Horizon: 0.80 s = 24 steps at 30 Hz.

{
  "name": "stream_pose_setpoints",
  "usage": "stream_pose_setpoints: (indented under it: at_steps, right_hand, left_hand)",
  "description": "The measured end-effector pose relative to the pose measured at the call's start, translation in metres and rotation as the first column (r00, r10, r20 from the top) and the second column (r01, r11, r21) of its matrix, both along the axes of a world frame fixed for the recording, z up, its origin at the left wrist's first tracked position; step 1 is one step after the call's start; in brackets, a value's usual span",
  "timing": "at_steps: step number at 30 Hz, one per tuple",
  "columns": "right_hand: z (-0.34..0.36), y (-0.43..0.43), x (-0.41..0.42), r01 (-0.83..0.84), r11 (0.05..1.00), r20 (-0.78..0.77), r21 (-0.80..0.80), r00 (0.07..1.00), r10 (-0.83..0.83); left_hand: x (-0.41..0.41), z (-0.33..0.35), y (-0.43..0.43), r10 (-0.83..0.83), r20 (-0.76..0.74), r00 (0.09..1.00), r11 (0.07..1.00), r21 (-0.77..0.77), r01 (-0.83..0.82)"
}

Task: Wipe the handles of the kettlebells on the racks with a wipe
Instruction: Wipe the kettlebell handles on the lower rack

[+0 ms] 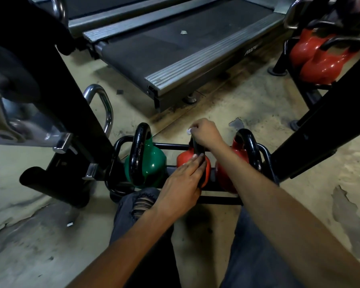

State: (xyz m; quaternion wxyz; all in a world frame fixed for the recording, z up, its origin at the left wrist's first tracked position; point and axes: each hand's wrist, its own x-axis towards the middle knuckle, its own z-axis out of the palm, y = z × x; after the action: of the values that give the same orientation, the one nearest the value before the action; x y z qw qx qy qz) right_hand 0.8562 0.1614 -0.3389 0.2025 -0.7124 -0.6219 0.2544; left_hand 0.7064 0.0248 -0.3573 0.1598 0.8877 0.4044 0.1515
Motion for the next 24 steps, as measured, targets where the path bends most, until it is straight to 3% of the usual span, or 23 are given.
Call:
stream_pose_setpoints:
  at_steps: [2,5,8,9,11,13,14,15,17,20,22,24]
  right_hand:
    - [0.006,0.028,-0.006,-0.194,0.945,0.328,-0.263,0.903,0.277]
    - [0.011,0.042,-0.026,-0.261,0.835,0.484,-0.484,0.716,0.504]
    - [0.026,0.033,-0.037,-0.354,0.811,0.587,-0.466,0.562,0.583]
    - [0.031,0.028,-0.036,-0.366,0.829,0.614,-0.424,0.557,0.560]
    - [0.036,0.020,-0.026,-0.304,0.907,0.605,-0.292,0.675,0.422]
    - [0.030,0.017,-0.004,-0.099,0.973,0.364,-0.208,0.916,0.171]
    - [0.027,0.015,0.006,0.047,0.976,0.145,-0.212,0.989,-0.016]
    - [0.023,0.012,0.014,0.199,0.946,-0.081,-0.256,0.971,-0.226]
    - [0.014,0.001,0.018,0.392,0.834,-0.421,-0.388,0.729,-0.539]
    - [-0.007,-0.018,0.009,0.373,0.744,-0.698,-0.555,0.278,-0.660]
    - [-0.015,-0.028,0.007,0.319,0.742,-0.742,-0.589,0.149,-0.653]
    - [-0.013,-0.038,0.005,0.339,0.747,-0.755,-0.572,0.138,-0.641]
  left_hand:
    - [0.000,0.003,-0.002,0.003,-0.021,1.000,0.999,0.034,-0.003]
    - [-0.003,0.008,-0.003,-0.025,-0.012,1.000,0.999,0.047,0.026]
    - [-0.005,0.011,-0.001,-0.037,-0.013,0.999,0.999,0.037,0.038]
    - [-0.005,0.010,-0.001,-0.031,-0.025,0.999,0.999,0.033,0.032]
    - [-0.004,0.007,-0.001,-0.017,-0.044,0.999,0.999,0.040,0.019]
    - [-0.002,0.006,-0.003,-0.016,-0.064,0.998,0.998,0.052,0.019]
    - [-0.001,0.006,-0.003,-0.016,-0.071,0.997,0.998,0.057,0.020]
    - [-0.002,0.006,-0.003,-0.014,-0.073,0.997,0.998,0.056,0.018]
    - [-0.002,0.007,-0.004,-0.011,-0.074,0.997,0.998,0.063,0.015]
    - [-0.001,0.008,-0.005,-0.002,-0.065,0.998,0.998,0.062,0.006]
    - [0.000,0.006,-0.006,0.009,-0.045,0.999,0.999,0.046,-0.007]
    - [0.000,0.004,-0.005,0.015,-0.030,0.999,0.999,0.042,-0.014]
